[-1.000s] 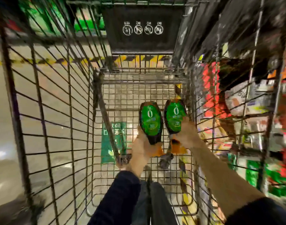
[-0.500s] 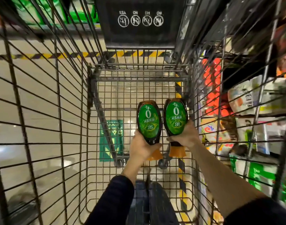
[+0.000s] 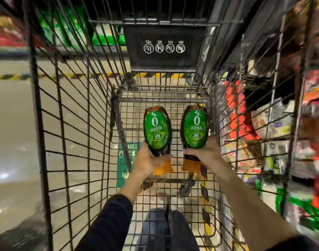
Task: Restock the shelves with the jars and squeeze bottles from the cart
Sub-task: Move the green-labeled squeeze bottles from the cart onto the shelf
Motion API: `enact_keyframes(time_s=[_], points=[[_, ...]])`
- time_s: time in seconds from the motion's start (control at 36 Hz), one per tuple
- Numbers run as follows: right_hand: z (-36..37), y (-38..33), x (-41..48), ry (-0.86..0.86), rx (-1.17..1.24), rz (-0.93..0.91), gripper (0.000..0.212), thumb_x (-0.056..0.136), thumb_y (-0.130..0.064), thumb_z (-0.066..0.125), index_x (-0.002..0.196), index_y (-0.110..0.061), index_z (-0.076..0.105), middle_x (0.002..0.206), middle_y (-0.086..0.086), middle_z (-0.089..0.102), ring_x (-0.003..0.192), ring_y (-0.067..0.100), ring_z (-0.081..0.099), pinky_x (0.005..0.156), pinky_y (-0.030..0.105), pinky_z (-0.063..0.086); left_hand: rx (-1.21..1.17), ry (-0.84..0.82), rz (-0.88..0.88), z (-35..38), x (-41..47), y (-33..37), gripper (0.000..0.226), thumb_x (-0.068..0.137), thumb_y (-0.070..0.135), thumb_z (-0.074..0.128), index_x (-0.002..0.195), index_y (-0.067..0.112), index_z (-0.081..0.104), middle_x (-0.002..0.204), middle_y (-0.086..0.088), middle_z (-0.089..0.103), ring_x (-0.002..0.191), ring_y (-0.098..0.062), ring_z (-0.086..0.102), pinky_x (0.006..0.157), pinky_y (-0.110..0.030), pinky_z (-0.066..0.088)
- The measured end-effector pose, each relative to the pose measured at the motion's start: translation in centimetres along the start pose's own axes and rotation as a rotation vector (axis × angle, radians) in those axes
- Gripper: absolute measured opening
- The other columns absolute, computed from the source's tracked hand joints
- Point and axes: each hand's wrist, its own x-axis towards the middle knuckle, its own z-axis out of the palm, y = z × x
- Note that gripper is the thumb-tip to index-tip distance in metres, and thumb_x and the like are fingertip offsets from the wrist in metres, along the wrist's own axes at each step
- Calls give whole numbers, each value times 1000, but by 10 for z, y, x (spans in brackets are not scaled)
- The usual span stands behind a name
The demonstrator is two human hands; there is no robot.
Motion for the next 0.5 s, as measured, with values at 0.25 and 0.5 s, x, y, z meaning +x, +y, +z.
enact_keyframes(time_s=[0.25, 0.5], points=[[-52, -65, -75, 102, 140, -287, 61, 48, -22, 91, 94, -25, 51, 106, 5, 66, 105, 19, 60, 90, 31, 47, -44, 49, 275, -66, -74, 72, 81, 66, 20, 83, 132, 15, 37, 109, 9, 56, 109, -10, 49, 92, -13, 41], [-130, -118, -172, 186, 325, -580, 80, 51, -21, 90, 120, -23, 47, 107, -2, 56, 107, 15, 55, 96, 28, 41, 100, 285, 621, -125, -176, 150, 88, 53, 47, 86, 125, 26, 41, 122, 3, 57, 116, -15, 53, 104, -37, 42]])
